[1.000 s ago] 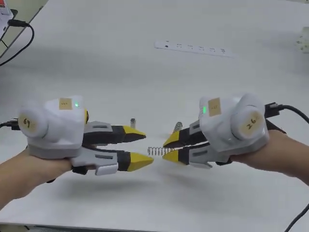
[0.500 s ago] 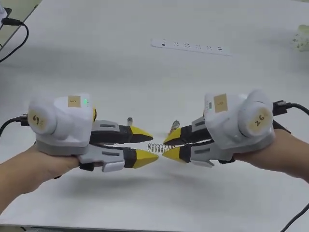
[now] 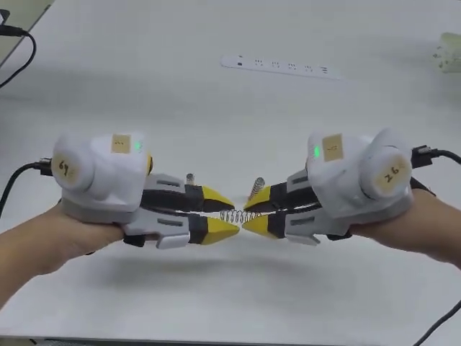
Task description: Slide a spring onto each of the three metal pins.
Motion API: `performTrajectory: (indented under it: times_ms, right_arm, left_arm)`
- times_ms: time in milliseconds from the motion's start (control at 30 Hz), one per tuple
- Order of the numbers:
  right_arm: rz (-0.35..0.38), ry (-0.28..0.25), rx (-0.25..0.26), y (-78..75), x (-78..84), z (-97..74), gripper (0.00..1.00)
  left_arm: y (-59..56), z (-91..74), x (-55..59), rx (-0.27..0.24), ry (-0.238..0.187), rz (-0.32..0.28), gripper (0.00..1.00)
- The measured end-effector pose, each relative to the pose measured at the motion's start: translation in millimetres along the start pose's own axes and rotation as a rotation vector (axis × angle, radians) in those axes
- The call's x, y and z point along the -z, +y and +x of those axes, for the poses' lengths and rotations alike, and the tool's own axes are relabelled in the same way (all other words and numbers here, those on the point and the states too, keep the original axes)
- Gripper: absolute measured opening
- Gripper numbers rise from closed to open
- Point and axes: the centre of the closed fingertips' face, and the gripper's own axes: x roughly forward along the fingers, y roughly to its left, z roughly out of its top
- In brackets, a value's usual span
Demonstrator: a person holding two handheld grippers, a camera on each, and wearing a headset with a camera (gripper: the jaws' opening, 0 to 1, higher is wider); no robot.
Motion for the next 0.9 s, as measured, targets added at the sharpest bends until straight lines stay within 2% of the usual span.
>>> performTrajectory:
  times_ms: [367,900]
  right_arm:
    - [0.018,-0.014,-0.005,0.7,-2.8,1.0,0.08]
    - [0.0,-0.005,-0.008,2.3,-2.2,-1.9,0.09]
  left_arm:
    - [1.5,1.8,-1.0,0.012,0.005,0.016,0.04]
    - [-1.0,3.4,-2.8,0.013,-0.001,0.022,0.03]
